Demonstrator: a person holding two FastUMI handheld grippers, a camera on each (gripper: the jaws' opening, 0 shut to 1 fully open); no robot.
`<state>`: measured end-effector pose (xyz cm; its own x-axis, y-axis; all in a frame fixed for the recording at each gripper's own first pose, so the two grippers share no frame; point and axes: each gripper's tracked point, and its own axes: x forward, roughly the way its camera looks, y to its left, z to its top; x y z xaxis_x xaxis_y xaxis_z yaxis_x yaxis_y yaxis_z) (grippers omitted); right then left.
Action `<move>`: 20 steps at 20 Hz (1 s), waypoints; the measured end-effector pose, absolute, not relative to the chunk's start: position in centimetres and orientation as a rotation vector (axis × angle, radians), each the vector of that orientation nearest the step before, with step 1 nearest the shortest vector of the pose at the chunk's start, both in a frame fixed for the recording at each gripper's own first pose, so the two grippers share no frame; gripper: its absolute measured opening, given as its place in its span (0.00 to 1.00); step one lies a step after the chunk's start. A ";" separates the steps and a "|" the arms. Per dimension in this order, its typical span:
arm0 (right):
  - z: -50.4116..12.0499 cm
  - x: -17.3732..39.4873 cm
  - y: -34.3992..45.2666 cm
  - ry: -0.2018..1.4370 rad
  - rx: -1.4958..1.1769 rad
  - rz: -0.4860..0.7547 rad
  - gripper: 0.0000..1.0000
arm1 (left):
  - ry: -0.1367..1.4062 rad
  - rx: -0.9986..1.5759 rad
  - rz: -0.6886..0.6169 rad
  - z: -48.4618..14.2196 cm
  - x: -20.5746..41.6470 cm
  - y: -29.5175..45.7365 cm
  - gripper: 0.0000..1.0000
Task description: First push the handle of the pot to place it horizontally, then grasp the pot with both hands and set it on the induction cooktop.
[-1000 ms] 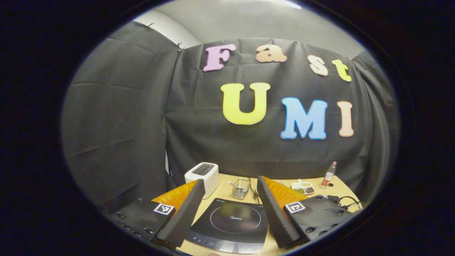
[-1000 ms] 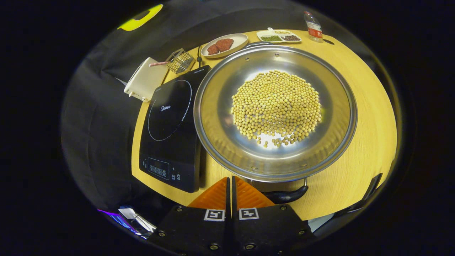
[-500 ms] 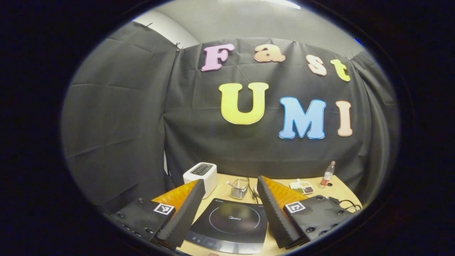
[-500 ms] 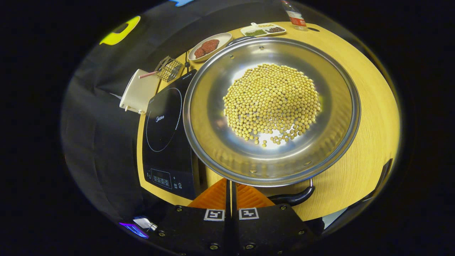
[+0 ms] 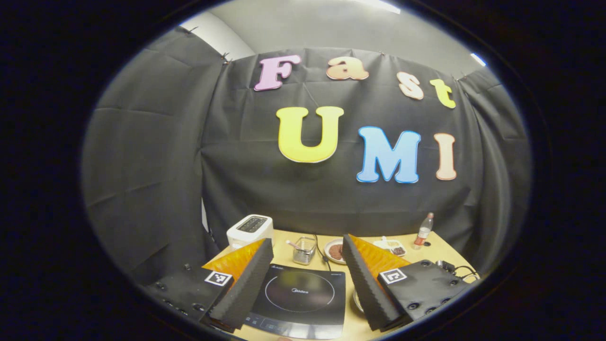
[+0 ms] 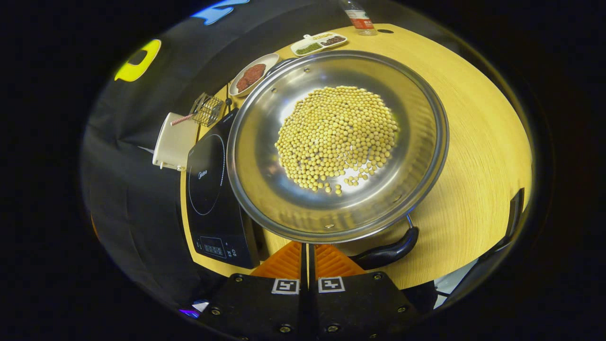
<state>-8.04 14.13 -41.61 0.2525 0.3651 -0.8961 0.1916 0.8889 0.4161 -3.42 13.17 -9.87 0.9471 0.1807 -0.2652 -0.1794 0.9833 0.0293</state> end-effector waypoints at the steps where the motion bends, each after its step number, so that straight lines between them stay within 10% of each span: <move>1: -41.6 -8.0 13.8 1.322 0.503 0.111 0.00 | 0.270 0.007 0.168 -9.8 -3.3 13.1 0.96; 20: -42.3 -8.2 7.8 1.307 0.468 0.028 0.00 | 0.217 0.039 0.105 -8.0 -1.3 10.6 0.97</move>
